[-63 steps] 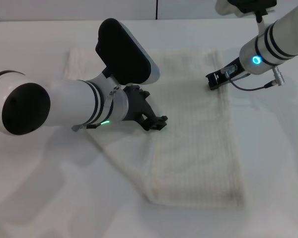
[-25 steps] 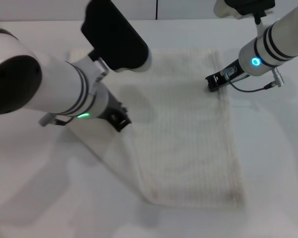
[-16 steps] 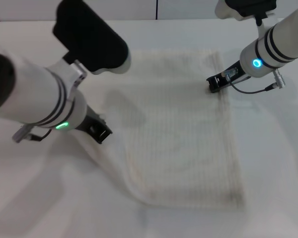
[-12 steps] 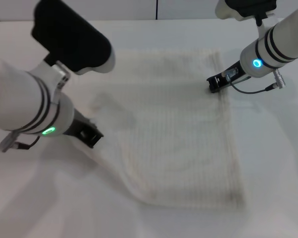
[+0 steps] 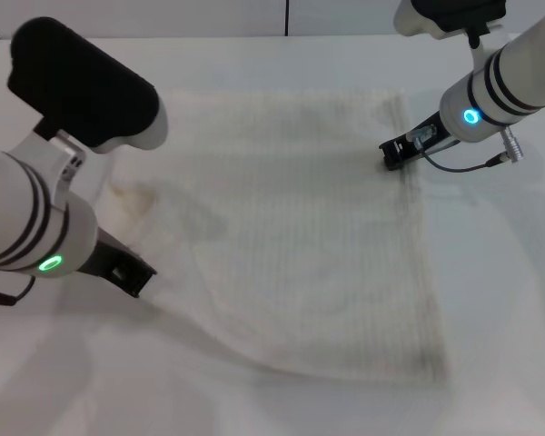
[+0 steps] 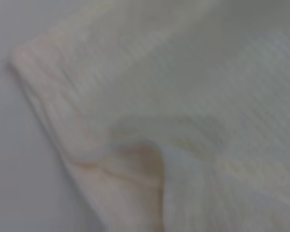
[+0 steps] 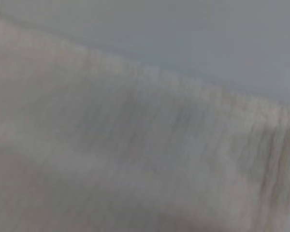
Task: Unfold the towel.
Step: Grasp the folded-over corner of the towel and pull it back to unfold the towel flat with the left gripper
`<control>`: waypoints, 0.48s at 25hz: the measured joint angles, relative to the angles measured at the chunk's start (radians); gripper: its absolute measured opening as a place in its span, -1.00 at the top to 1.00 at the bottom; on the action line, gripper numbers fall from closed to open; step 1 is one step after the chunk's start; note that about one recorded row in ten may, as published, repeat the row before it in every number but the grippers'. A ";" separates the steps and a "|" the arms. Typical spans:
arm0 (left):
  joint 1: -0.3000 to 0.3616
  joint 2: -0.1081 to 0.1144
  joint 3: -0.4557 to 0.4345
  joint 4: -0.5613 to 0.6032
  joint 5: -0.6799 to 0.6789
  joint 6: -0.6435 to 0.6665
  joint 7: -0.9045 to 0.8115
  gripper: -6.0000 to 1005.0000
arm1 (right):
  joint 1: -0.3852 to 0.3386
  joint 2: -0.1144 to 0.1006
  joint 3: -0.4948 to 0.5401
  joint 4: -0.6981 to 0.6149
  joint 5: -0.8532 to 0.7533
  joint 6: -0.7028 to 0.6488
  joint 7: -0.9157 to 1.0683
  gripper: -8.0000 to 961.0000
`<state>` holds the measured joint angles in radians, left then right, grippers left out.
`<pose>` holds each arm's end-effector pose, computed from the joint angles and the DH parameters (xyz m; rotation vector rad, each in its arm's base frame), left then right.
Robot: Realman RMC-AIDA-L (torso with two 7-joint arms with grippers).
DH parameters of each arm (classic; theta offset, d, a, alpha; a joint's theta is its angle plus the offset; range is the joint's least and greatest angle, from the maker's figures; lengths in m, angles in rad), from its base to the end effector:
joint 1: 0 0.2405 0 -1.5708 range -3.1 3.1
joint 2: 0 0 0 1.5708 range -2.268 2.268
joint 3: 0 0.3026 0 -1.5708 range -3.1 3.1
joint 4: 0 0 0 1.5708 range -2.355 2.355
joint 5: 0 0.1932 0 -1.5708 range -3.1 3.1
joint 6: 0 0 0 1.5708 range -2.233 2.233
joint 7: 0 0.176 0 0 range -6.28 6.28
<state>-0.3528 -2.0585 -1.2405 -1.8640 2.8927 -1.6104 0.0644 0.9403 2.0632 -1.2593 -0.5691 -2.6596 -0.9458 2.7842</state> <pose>-0.2215 0.2960 -0.0539 -2.3106 -0.8398 0.6104 0.2520 0.4654 -0.0939 -2.2115 1.2572 -0.3146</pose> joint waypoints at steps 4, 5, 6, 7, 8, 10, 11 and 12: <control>0.008 0.000 -0.004 -0.021 0.000 -0.012 -0.005 0.80 | 0.000 0.000 0.000 0.000 0.000 -0.001 0.000 0.96; 0.008 0.000 -0.004 -0.021 0.000 -0.012 -0.005 0.80 | 0.000 0.000 0.000 0.000 0.000 -0.001 0.000 0.96; 0.024 0.000 -0.005 -0.053 0.000 -0.029 -0.007 0.80 | 0.000 0.000 0.000 0.000 0.000 -0.001 0.000 0.96; 0.028 0.000 -0.006 -0.055 0.000 -0.039 -0.007 0.80 | 0.000 0.000 0.000 0.000 0.000 -0.001 0.000 0.96; 0.028 0.000 -0.006 -0.055 0.000 -0.039 -0.007 0.79 | 0.000 0.000 0.000 0.000 0.000 -0.001 0.000 0.96; 0.029 0.000 -0.007 -0.055 0.000 -0.045 -0.007 0.79 | 0.000 0.000 0.000 0.000 0.000 -0.001 0.000 0.96; 0.029 0.000 -0.007 -0.055 0.000 -0.045 -0.007 0.79 | 0.000 0.000 0.000 0.000 0.000 -0.002 0.000 0.96; 0.029 0.000 -0.007 -0.055 0.000 -0.045 -0.007 0.78 | 0.000 0.000 0.000 0.000 0.000 -0.002 0.000 0.96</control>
<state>-0.3235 -2.0585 -1.2473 -1.9194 2.8931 -1.6553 0.0572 0.9403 2.0631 -1.2593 -0.5691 -2.6600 -0.9473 2.7842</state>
